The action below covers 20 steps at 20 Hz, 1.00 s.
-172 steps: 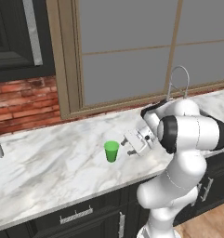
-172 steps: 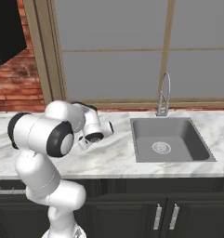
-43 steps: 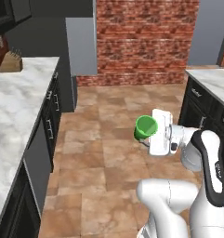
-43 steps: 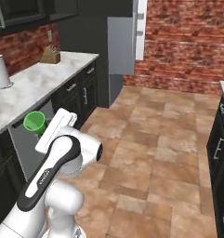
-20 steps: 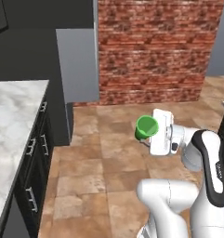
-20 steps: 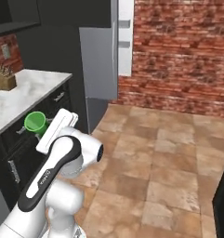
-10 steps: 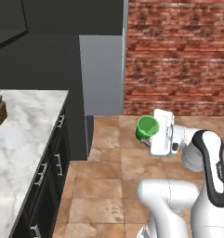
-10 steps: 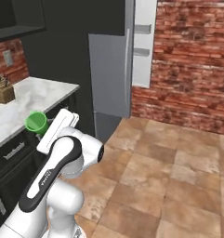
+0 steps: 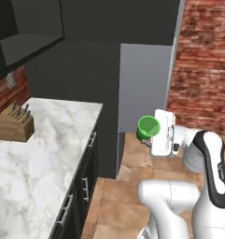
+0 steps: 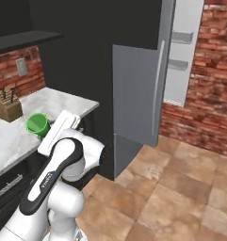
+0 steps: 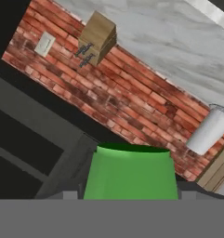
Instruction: Move the cup from next to the sink to the open cabinet. Then, move the bowl with the steak to the fridge to clear the area for faucet cleaning.
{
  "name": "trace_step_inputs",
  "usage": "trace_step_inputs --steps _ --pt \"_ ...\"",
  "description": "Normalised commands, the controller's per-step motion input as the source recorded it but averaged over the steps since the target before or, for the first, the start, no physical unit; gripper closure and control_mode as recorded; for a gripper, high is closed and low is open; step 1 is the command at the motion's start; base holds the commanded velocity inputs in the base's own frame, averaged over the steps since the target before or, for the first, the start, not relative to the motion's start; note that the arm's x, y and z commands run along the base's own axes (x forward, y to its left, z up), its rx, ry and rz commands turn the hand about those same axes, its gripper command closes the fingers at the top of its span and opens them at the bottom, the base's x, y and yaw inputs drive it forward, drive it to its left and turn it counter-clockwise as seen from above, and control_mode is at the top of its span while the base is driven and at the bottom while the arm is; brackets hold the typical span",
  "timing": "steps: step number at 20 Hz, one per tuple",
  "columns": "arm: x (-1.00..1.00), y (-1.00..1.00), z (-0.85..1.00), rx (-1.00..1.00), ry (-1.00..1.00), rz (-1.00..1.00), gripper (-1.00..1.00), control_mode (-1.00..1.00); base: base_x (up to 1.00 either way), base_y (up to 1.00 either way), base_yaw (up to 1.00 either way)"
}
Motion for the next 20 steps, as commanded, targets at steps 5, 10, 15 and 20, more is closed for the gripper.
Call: trace_step_inputs --steps 5,10,15,20 --pt "0.0 0.0 0.0 0.0 0.0 0.0 1.0 1.0 1.0 0.26 0.37" --pt "0.0 0.0 0.0 0.0 0.0 0.0 1.0 1.0 0.92 0.0 0.41" --pt "0.0 0.0 0.0 0.0 0.0 0.0 1.0 1.0 0.53 0.0 0.38" --pt "0.0 0.0 0.0 0.0 0.0 0.0 1.0 1.0 0.44 0.0 0.4"
